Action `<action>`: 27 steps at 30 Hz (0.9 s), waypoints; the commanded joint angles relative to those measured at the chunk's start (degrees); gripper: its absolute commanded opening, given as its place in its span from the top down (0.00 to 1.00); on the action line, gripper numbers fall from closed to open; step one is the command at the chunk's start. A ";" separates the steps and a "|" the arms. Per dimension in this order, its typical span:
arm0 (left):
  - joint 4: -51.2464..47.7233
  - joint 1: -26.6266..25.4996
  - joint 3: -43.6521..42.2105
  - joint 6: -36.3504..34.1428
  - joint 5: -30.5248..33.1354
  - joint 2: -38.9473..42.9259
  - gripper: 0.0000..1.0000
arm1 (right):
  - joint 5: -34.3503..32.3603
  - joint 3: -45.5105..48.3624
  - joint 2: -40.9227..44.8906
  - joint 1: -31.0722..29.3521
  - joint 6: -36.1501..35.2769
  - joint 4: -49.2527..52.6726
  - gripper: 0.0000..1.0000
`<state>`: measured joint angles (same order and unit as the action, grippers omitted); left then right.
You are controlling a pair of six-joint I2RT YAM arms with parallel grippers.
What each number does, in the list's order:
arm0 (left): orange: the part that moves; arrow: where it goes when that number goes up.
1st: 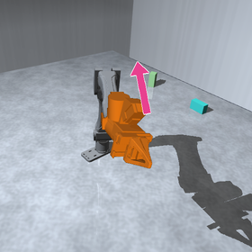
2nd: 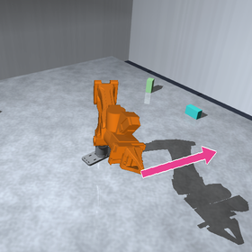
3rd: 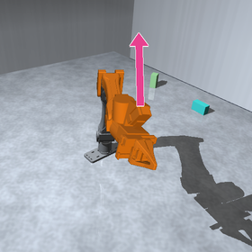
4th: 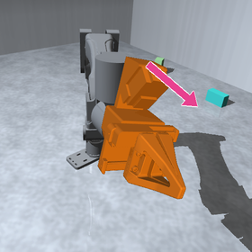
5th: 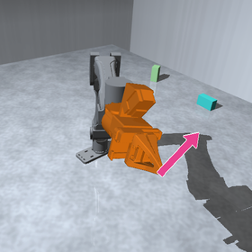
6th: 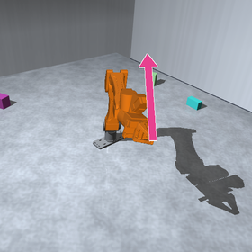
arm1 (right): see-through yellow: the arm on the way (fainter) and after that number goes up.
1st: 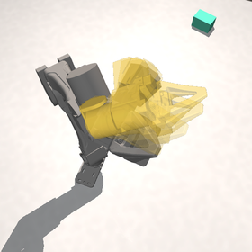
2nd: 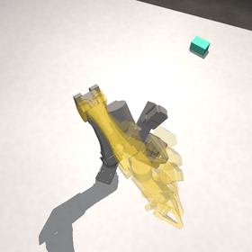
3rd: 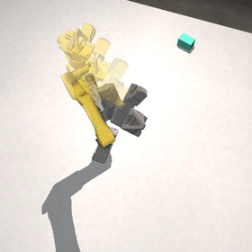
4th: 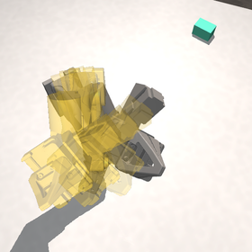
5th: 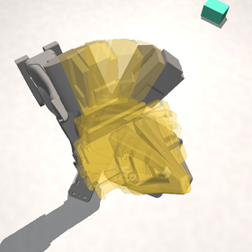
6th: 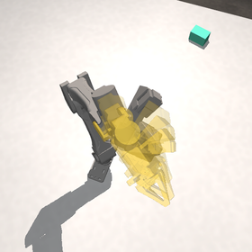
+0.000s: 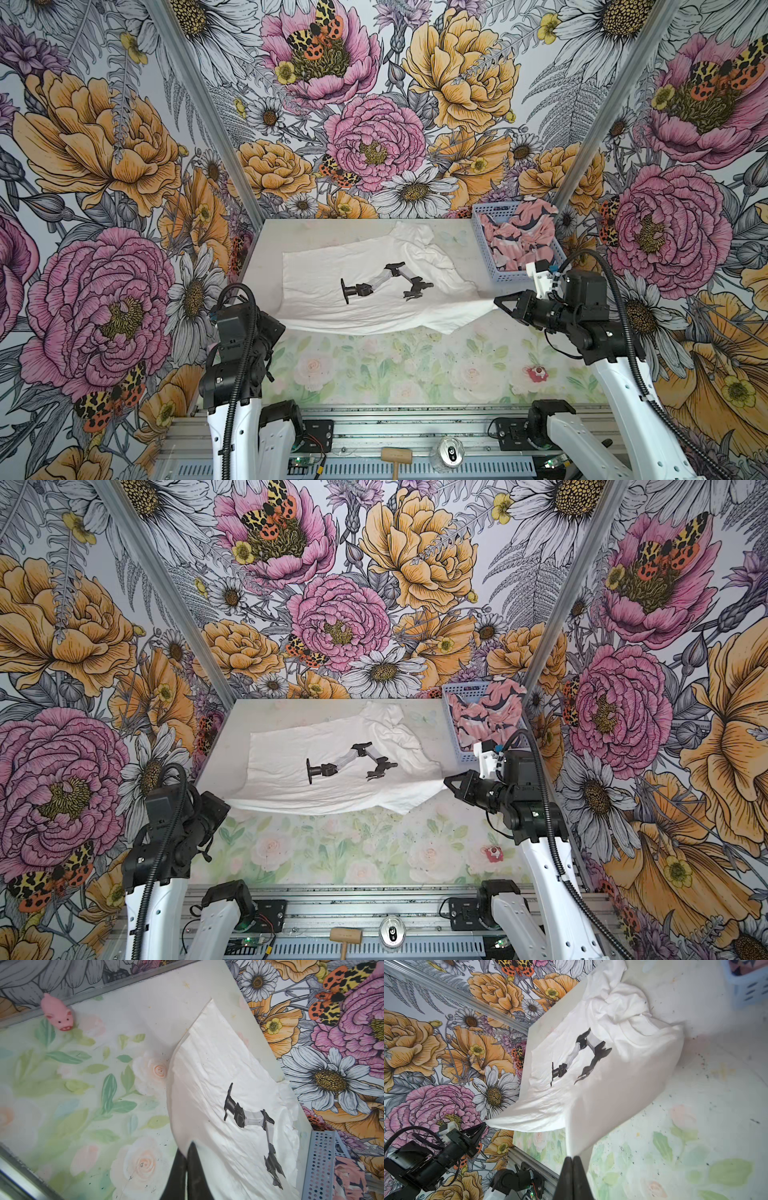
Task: Fold and stack the mixed laundry pile
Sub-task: 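Lower the T-shirt onto the table, laying it flat with both grippers, then fold the hem nearest the robot over the shirt with both grippers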
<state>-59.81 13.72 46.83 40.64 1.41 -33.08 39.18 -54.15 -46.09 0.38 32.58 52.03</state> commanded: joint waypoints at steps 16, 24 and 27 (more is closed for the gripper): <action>-7.64 1.45 2.46 0.23 8.43 -5.19 1.00 | -7.76 -1.85 -0.03 -2.20 -5.08 14.90 1.00; -3.66 -0.89 -2.60 5.51 7.65 -11.49 1.00 | -20.15 -5.11 -14.04 -9.93 -2.10 5.85 1.00; -0.74 -1.29 -3.63 5.54 8.74 -13.89 1.00 | -24.37 -5.00 -17.44 -10.61 0.01 4.37 1.00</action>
<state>-65.43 12.93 44.10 44.64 8.99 -45.98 21.69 -57.21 -62.02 -9.58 30.13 60.34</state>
